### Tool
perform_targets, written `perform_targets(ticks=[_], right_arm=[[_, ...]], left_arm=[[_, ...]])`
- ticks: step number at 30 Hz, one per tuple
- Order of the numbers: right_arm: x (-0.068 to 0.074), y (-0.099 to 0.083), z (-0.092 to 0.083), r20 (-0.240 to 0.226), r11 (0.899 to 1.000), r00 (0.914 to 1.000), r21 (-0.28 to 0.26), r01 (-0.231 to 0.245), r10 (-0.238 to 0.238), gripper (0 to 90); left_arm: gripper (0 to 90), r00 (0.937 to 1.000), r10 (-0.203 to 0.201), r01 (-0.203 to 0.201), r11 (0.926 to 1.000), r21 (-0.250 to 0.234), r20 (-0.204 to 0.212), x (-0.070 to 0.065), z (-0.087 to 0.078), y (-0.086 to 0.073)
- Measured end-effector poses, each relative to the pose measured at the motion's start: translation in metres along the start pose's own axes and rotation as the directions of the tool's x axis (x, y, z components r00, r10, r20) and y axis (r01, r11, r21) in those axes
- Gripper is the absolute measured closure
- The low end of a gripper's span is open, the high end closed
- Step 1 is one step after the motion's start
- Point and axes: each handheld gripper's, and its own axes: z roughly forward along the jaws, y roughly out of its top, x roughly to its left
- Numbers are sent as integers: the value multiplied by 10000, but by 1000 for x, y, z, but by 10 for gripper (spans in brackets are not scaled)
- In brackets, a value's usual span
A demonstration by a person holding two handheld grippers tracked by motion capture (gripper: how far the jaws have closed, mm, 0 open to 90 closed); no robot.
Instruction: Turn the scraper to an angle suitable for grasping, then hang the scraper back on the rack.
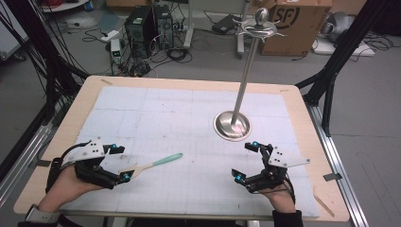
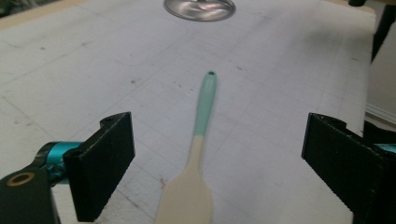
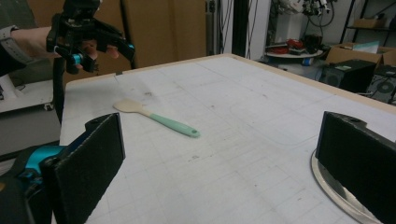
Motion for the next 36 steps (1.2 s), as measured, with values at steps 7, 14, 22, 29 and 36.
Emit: perform_targets(ticks=[7,14,22,29,36], right_arm=[[0,0,0,-15,10000,10000,-18,39,-39,2],[-2,1,-1,-36,10000,10000,-46,-2,1,2],[0,0,-4,-56,10000,10000,-43,7,-7,2],[1,0,-7,-42,10000,10000,-62,-74,73,2],[0,-1,-6,-62,10000,10000,-47,8,-8,2]], left_arm=[[137,9999,-52,61,9944,1058,-89,10,18,11],[159,9992,-270,201,9768,2132,297,20,41,18],[180,9970,105,-376,9313,3624,766,19,70,22],[258,9974,210,-515,8751,4813,684,24,86,21],[403,9949,358,-811,8389,5383,940,22,94,24]])
